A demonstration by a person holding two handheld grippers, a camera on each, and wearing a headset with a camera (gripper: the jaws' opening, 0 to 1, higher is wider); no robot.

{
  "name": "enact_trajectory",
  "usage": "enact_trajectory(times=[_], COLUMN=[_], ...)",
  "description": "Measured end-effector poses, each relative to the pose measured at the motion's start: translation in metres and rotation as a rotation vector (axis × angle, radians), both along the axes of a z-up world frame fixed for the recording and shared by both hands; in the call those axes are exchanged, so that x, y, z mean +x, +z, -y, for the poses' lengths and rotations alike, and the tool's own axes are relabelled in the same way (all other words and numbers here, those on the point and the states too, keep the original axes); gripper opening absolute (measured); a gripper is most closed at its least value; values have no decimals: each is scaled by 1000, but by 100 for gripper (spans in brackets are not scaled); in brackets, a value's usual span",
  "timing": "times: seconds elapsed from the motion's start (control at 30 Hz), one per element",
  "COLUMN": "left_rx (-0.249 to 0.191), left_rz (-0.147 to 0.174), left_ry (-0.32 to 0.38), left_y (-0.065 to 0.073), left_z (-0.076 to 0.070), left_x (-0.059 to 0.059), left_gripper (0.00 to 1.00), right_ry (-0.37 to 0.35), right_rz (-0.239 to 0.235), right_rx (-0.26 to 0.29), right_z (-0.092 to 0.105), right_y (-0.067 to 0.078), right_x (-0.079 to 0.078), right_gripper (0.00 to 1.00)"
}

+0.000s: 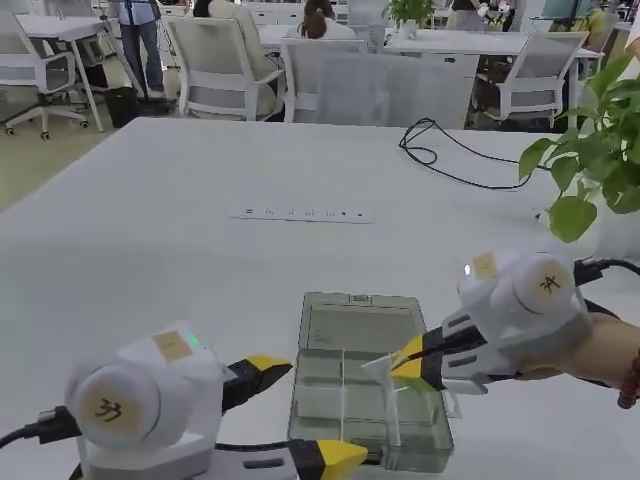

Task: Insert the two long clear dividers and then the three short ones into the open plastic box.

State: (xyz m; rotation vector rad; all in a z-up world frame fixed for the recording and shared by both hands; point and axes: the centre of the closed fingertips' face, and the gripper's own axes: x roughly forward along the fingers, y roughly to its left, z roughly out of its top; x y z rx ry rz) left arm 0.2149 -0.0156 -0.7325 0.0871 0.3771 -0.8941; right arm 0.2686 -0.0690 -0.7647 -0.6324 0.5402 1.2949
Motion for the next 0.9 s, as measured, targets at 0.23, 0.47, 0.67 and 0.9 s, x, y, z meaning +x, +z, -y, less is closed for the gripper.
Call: enact_trajectory(times=[0.23, 0.47, 0.67, 0.9], left_rx=[6, 6, 14, 19], left_rz=[3, 11, 13, 20], left_ry=[-2, -4, 4, 9], left_y=[0, 1, 1, 3], left_z=[0, 0, -2, -4], left_x=[1, 1, 2, 3], left_gripper=[65, 65, 66, 66], right_ry=[12, 64, 103, 126], right_rz=[-2, 13, 32, 39], right_rx=[-34, -84, -103, -113], right_z=[-2, -11, -17, -22], right_y=[-2, -6, -9, -12], right_x=[1, 0, -1, -2], right_gripper=[3, 3, 2, 2])
